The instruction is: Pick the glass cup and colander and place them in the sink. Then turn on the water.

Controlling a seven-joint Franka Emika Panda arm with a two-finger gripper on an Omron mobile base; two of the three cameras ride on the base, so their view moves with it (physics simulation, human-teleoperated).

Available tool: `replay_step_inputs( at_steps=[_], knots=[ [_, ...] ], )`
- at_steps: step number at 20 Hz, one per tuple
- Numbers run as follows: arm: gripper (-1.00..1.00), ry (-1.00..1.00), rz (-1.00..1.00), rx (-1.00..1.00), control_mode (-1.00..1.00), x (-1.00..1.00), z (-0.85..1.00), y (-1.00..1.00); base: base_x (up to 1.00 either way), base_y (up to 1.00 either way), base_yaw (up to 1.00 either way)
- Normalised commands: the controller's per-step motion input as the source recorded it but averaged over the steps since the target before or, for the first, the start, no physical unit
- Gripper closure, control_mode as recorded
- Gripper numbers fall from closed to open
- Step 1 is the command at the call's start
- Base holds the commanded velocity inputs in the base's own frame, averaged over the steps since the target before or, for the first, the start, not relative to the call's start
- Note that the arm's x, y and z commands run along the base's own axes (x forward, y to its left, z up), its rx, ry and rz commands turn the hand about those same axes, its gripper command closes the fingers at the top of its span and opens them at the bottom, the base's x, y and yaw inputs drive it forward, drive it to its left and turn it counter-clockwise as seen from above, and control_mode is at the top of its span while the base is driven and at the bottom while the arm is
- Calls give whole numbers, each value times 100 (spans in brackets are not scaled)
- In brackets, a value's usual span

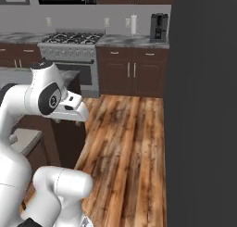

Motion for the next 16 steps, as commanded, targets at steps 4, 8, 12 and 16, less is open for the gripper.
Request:
replay_step_inputs(
  at_steps=[4, 8, 12, 16],
  knots=[
    [-100, 0, 0, 0, 100, 0, 0, 0, -63, 94, -9],
    [-100, 0, 0, 0, 100, 0, 0, 0, -3, 100, -4],
    [-100, 0, 0, 0, 100, 0, 0, 0, 0, 100, 0],
    [-100, 0, 0, 0, 100, 0, 0, 0, 3, 100, 0]
  ],
)
